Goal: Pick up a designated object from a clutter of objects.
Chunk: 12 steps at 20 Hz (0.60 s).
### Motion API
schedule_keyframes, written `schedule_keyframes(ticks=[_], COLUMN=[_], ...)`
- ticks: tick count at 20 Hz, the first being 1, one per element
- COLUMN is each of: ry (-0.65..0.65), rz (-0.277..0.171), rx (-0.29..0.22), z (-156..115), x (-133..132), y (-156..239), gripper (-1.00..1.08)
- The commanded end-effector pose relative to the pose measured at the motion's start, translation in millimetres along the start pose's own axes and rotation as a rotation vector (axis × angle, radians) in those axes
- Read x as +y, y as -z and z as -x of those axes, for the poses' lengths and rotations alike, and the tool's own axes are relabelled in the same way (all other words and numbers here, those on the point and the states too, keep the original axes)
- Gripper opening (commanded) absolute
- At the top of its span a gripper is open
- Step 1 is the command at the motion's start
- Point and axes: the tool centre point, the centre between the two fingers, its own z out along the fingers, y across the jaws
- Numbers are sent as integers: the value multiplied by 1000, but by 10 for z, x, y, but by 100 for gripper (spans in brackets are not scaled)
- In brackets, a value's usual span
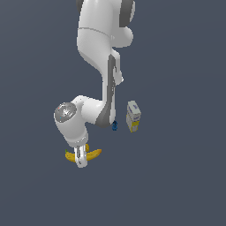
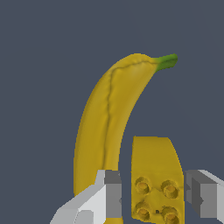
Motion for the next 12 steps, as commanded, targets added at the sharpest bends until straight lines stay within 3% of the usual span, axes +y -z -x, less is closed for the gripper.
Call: schedule_keyframes(ticks=[1, 2, 3, 12], ry=[-9, -9, 0, -1], rz=[40, 40, 0, 2], rx=[-13, -13, 0, -1], z=[10, 10, 0, 47], x=[171, 171, 1, 22], y=[-226, -226, 0, 203], gripper=[-100, -100, -100, -100])
